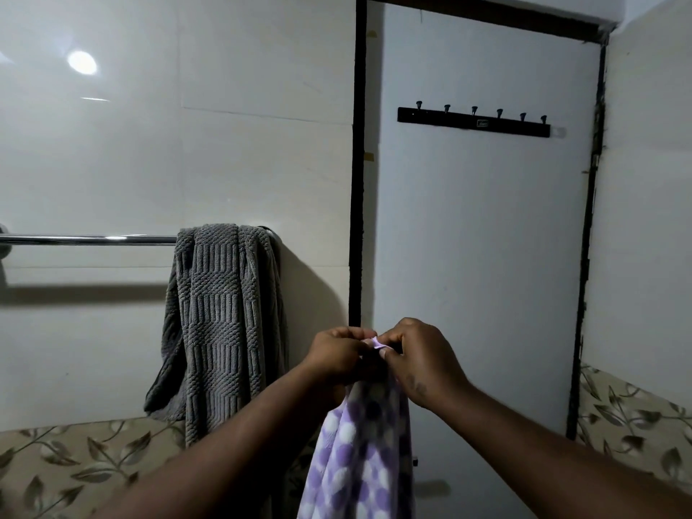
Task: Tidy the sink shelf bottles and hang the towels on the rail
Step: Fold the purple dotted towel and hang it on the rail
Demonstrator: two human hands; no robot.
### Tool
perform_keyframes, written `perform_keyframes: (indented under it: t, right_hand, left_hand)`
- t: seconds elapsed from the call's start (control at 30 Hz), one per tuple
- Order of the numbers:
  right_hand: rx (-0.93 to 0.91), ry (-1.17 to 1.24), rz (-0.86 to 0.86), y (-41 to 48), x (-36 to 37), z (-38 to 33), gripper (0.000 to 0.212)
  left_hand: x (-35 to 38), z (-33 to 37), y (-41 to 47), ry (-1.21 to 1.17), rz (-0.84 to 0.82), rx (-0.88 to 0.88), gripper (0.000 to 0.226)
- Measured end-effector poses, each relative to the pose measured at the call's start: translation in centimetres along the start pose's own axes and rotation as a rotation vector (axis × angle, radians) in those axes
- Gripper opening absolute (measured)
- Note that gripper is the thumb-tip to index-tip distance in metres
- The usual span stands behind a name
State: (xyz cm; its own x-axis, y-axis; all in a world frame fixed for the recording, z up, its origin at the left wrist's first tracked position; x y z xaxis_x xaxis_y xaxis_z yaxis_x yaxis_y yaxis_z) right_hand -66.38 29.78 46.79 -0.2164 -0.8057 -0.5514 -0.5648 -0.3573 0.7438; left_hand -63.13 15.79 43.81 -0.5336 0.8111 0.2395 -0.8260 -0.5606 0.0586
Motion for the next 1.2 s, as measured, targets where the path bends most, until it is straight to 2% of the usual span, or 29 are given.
perform_keyframes:
  t: [0.1,0.2,0.27,0.37,0.5,0.6,0.7,0.83,1.07,1.2]
  right_hand:
    - [0.086,0.052,-0.001,0.1,-0.3,0.2,0.015]
    - [0.157,0.111,-0.046,0.4,-0.6,0.4,0.013]
    - [0.183,0.116,-0.080,0.5,-0.7,0.5,0.014]
    - [0.258,0.170,-0.116,0.7,-0.7,0.9,0.012]
    - [0.470,0.346,-0.197,1.1,-0.7,1.3,0.010]
    - [0.562,0.351,-0.208,1.5,-0.9,1.5,0.017]
    - [0.572,0.313,-0.210,1.9,-1.5,1.6,0.032]
    - [0.574,0.340,-0.195,2.6,-2.3,1.4,0.017]
    - [0.568,0.344,-0.170,3.3,-2.8,1.6,0.019]
    - [0.524,0.325,-0.128,3.5,-2.9,1.7,0.019]
  left_hand:
    - [-0.2,0.0,-0.1,0.093,-0.036,0.101,0.013]
    - [-0.3,0.5,0.1,0.383,-0.083,0.357,0.004]
    - [-0.6,0.9,0.6,0.575,-0.046,0.500,0.010]
    - [-0.8,1.1,1.1,0.663,-0.098,0.542,0.019]
    - [-0.3,0.5,0.9,0.457,-0.269,0.412,0.018]
    - [0.2,0.0,0.4,0.251,-0.299,0.358,0.019]
    - [0.5,0.0,-0.2,0.160,-0.278,0.418,0.014]
    - [0.7,0.1,-0.6,0.082,-0.275,0.404,0.012]
    - [1.3,-1.5,-1.4,0.001,-0.417,0.248,0.016]
    - [1.4,-1.6,-1.4,-0.054,-0.403,0.221,0.015]
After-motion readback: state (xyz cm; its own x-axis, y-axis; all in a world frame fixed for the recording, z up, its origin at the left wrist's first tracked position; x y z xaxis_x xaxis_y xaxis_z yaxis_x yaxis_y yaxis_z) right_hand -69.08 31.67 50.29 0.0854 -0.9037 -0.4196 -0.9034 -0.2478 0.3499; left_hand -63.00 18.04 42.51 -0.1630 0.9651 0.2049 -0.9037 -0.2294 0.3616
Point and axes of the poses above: each hand's wrist, its own y-axis towards the middle knuckle, its own x-axis out of the palm, z = x × y, the point moved 4 cm from there along y, towards the middle knuckle, and after that the axes turned 9 degrees about z, right-handed, at the moved point
